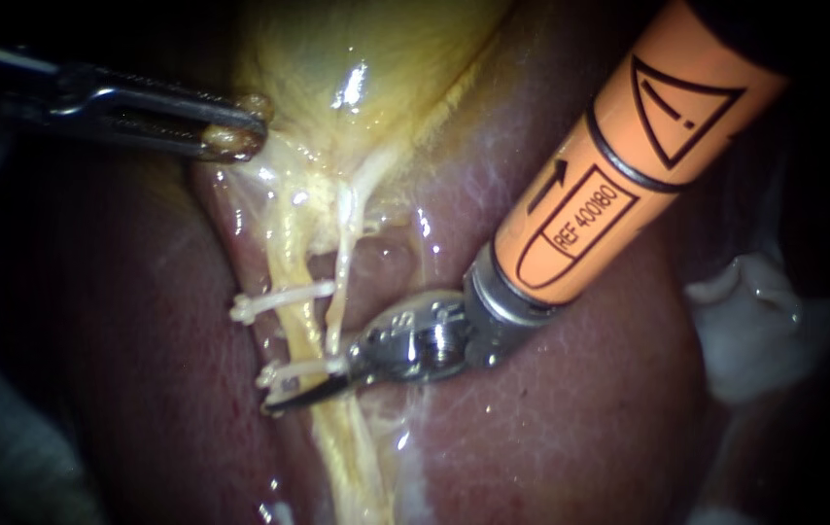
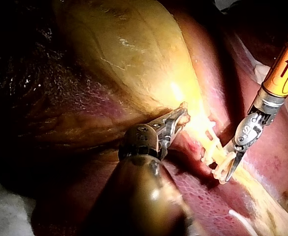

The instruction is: Go to the cutting position left tube

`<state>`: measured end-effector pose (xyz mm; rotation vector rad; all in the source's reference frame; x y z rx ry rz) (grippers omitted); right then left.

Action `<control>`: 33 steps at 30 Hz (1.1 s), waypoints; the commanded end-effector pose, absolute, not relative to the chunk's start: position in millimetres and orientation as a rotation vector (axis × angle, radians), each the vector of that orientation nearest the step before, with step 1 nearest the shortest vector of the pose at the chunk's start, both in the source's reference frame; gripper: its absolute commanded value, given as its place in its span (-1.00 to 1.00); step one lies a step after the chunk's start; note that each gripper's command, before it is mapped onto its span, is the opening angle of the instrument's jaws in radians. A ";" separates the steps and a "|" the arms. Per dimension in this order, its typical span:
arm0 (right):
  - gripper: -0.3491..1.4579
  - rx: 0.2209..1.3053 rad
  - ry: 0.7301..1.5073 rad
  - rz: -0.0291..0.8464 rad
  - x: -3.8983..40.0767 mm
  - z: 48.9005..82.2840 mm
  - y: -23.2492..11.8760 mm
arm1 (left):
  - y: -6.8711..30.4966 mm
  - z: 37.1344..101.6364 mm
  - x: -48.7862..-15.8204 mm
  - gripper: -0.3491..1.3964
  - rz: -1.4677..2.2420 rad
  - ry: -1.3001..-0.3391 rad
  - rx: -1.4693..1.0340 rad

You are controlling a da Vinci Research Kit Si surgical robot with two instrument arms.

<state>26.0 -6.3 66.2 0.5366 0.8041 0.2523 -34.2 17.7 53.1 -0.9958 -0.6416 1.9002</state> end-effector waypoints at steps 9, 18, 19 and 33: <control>0.91 0.526 0.803 0.255 22.6 65.6 -6.0 | 17.7 53.0 -34.2 -1.00 1.900 -0.638 -0.996; 0.91 0.509 0.800 0.272 18.7 64.9 -4.6 | 17.7 53.0 -34.1 -1.00 1.900 -0.639 -0.996; 0.91 0.510 0.800 0.271 18.5 64.9 -4.5 | 17.7 53.0 -34.1 -1.00 1.900 -0.639 -0.996; 0.94 0.567 0.837 0.292 16.4 63.8 -3.4 | 17.7 53.0 -34.0 -1.00 1.900 -0.639 -0.996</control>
